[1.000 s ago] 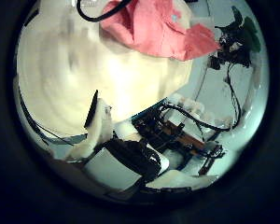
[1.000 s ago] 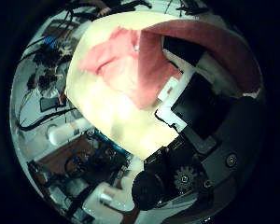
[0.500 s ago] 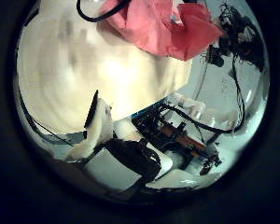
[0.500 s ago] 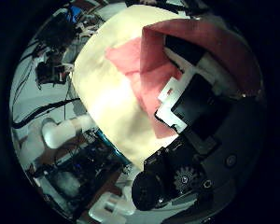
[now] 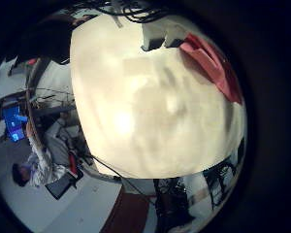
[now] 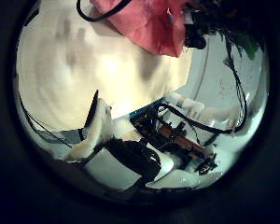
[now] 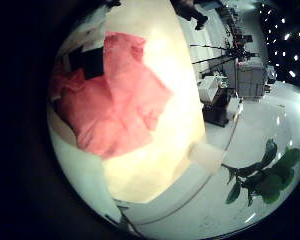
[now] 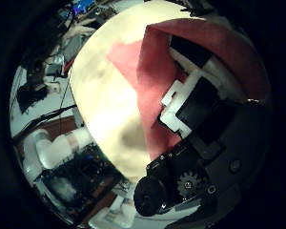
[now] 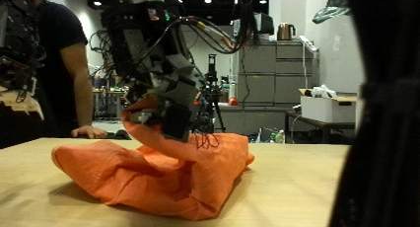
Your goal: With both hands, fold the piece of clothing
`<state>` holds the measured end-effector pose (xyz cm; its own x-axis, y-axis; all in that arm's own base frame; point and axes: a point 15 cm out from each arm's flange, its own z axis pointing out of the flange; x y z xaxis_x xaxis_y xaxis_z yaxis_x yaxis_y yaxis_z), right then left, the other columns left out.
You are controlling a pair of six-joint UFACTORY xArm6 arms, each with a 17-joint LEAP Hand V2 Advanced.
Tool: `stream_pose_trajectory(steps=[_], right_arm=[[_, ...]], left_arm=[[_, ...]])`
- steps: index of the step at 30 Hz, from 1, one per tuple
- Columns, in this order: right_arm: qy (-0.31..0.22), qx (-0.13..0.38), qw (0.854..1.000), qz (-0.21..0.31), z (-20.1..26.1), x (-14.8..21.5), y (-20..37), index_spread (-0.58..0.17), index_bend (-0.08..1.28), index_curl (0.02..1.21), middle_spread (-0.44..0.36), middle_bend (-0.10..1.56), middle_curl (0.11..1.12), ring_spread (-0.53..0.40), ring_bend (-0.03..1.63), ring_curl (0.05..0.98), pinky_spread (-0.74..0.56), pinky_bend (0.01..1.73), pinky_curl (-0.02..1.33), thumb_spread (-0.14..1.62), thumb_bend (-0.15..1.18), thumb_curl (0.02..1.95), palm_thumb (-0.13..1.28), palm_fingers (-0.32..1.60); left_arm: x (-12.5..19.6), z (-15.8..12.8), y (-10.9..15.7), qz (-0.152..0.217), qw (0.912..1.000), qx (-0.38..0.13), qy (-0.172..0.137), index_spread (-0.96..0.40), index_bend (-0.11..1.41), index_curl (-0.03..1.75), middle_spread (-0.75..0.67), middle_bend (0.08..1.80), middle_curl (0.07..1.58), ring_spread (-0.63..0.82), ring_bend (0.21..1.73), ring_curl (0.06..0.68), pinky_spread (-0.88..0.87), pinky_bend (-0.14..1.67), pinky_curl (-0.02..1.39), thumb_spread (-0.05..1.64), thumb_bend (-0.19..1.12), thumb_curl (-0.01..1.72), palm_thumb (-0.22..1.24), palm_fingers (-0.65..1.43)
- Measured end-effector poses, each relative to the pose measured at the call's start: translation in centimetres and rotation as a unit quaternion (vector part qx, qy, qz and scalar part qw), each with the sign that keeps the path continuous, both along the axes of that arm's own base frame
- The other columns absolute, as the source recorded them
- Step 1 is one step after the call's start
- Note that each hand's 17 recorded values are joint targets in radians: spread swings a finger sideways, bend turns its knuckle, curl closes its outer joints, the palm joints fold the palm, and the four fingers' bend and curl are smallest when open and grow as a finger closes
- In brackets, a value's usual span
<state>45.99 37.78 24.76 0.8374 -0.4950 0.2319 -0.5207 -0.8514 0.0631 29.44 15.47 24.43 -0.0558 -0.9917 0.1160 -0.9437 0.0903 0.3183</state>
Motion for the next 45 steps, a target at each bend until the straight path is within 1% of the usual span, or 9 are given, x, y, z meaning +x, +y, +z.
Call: stream_pose_trajectory(steps=[4, 7, 9, 10, 12, 18, 24, 36, 45], right_arm=[[-0.004, 0.032, 0.999, -0.001, -0.8, 0.5, 1.8, -0.317, 0.78, 0.84, -0.168, 1.14, 0.75, -0.265, 1.28, 0.663, -0.47, 1.09, 0.71, 1.34, 0.0, 0.65, 0.94, 0.73], [-0.007, 0.063, 0.998, -0.007, -0.5, 1.0, 2.7, -0.331, 0.54, 0.79, -0.172, 1.01, 0.73, -0.288, 1.29, 0.645, -0.52, 1.11, 0.68, 1.38, 0.0, 0.62, 0.94, 0.44], [-0.006, 0.084, 0.996, -0.011, -0.2, 1.4, 3.2, -0.305, 0.38, 0.74, -0.156, 0.92, 0.71, -0.285, 1.31, 0.648, -0.5, 1.14, 0.68, 1.41, -0.01, 0.6, 0.92, 0.23], [-0.001, 0.098, 0.995, -0.016, 0.0, 1.6, 3.3, -0.264, 0.31, 0.71, -0.111, 0.79, 0.66, -0.245, 1.25, 0.645, -0.4, 1.11, 0.7, 1.42, -0.01, 0.58, 0.89, -0.03], [0.007, 0.11, 0.994, -0.021, 0.3, 2.0, 2.8, -0.239, 0.2, 0.61, -0.04, 0.63, 0.58, -0.185, 1.12, 0.578, -0.29, 1.11, 0.67, 1.43, -0.02, 0.56, 0.85, -0.17], [0.028, 0.196, 0.98, -0.013, 5.4, 2.3, 2.4, -0.184, 0.12, 0.43, 0.152, 0.34, 0.43, 0.082, 0.78, 0.416, 0.17, 1.0, 0.57, 1.42, -0.02, 0.5, 0.73, -0.18], [0.01, 0.24, 0.97, -0.038, 12.9, 2.5, -1.5, -0.166, 0.14, 0.35, 0.18, 0.31, 0.4, 0.166, 0.66, 0.349, 0.35, 0.82, 0.47, 1.41, -0.01, 0.49, 0.73, -0.09], [0.089, 0.179, 0.971, -0.13, 19.5, -4.9, -15.0, -0.162, 0.18, 0.34, 0.186, 0.26, 0.36, 0.228, 0.43, 0.259, 0.43, 0.53, 0.33, 1.35, 0.0, 0.5, 0.85, -0.04], [0.181, 0.126, 0.952, -0.212, 16.8, -11.3, -23.9, -0.164, 0.14, 0.29, 0.203, 0.19, 0.33, 0.272, 0.33, 0.232, 0.42, 0.45, 0.3, 1.39, -0.02, 0.45, 0.68, -0.06]], left_arm=[[-0.6, 0.1, 0.1, 0.003, 1.0, 0.0, 0.0, 0.12, 0.13, 0.2, 0.35, 0.19, 0.28, 0.58, 0.42, 0.223, 0.53, 0.34, 0.32, 1.19, -0.02, 0.36, 0.58, -0.06], [-0.9, 0.0, 0.0, 0.002, 1.0, 0.0, 0.0, 0.12, 0.13, 0.2, 0.35, 0.19, 0.28, 0.58, 0.42, 0.223, 0.53, 0.34, 0.32, 1.19, -0.02, 0.36, 0.58, -0.06], [-1.0, 0.0, 0.0, 0.002, 1.0, 0.001, 0.0, 0.12, 0.13, 0.2, 0.35, 0.19, 0.28, 0.58, 0.42, 0.223, 0.53, 0.34, 0.32, 1.19, -0.02, 0.36, 0.58, -0.06], [-1.1, 0.0, 0.0, 0.003, 1.0, 0.001, 0.0, 0.12, 0.13, 0.2, 0.35, 0.19, 0.28, 0.58, 0.42, 0.223, 0.53, 0.34, 0.32, 1.19, -0.02, 0.36, 0.58, -0.06], [-1.2, 0.0, -0.2, 0.003, 1.0, 0.0, 0.001, 0.12, 0.13, 0.2, 0.35, 0.19, 0.28, 0.58, 0.42, 0.223, 0.53, 0.34, 0.32, 1.19, -0.02, 0.36, 0.58, -0.06], [-1.4, 0.4, -0.4, 0.001, 1.0, 0.003, -0.003, 0.12, 0.13, 0.2, 0.35, 0.19, 0.28, 0.58, 0.42, 0.223, 0.53, 0.34, 0.32, 1.19, -0.02, 0.36, 0.58, -0.06], [-1.4, 1.6, -1.3, -0.007, 0.9999, 0.005, -0.012, 0.12, 0.13, 0.2, 0.35, 0.19, 0.28, 0.58, 0.42, 0.224, 0.53, 0.34, 0.32, 1.19, -0.02, 0.36, 0.59, -0.06], [-2.4, 6.3, -6.8, -0.037, 0.9988, 0.01, -0.03, 0.12, 0.13, 0.2, 0.34, 0.19, 0.29, 0.58, 0.42, 0.225, 0.52, 0.33, 0.32, 1.19, -0.02, 0.36, 0.58, -0.04], [-3.8, 8.4, -13.5, -0.045, 0.9986, -0.001, -0.027, 0.12, 0.15, 0.21, 0.34, 0.19, 0.3, 0.57, 0.41, 0.224, 0.52, 0.33, 0.32, 1.18, -0.02, 0.36, 0.58, -0.03]])
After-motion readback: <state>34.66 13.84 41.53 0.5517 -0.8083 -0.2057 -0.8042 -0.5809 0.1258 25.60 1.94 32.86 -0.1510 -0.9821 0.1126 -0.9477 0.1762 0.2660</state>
